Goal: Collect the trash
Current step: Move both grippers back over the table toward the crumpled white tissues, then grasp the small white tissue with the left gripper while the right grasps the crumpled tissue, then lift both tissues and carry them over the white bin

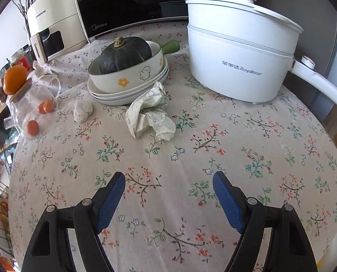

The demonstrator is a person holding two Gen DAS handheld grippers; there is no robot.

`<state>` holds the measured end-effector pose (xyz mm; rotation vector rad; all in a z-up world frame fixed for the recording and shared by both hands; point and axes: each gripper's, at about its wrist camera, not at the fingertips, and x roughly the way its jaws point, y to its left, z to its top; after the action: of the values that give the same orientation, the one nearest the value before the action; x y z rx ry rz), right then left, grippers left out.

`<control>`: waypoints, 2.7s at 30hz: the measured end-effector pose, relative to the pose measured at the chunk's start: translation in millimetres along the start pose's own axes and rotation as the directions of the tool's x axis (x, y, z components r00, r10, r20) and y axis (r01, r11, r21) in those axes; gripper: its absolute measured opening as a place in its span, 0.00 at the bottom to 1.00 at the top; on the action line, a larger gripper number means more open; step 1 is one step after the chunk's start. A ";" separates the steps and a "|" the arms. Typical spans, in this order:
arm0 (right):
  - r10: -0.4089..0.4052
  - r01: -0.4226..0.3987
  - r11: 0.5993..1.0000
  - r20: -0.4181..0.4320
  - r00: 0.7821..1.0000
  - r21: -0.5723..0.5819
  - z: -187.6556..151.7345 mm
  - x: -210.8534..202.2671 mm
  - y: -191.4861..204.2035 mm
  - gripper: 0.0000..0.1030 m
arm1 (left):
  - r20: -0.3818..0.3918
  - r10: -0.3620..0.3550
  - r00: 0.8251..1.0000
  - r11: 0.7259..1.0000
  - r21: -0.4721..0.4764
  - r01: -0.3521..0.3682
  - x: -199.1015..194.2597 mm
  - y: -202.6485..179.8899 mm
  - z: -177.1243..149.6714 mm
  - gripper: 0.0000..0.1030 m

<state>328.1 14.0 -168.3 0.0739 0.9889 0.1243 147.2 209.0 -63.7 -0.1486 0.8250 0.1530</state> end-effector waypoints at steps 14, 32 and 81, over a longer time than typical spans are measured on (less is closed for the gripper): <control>-0.012 0.012 1.000 0.012 1.000 0.013 56.5 71.5 11.4 0.57 | -0.068 -0.041 0.997 0.995 0.087 0.047 97.1 -13.5 49.1 0.99; 0.068 -0.068 0.997 -0.003 0.998 -0.048 53.7 44.8 -51.0 0.25 | -0.006 -0.145 0.989 0.988 0.058 0.145 193.7 -75.8 108.2 0.58; -0.073 0.076 0.997 0.095 0.993 -0.027 -119.9 -218.3 -100.1 0.26 | -0.035 -0.309 0.950 0.941 0.134 0.311 -75.5 -125.9 -42.3 0.17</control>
<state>116.4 -114.7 -65.1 0.0142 0.8943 0.0669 90.6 71.9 -27.1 -0.1475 0.8127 -0.2024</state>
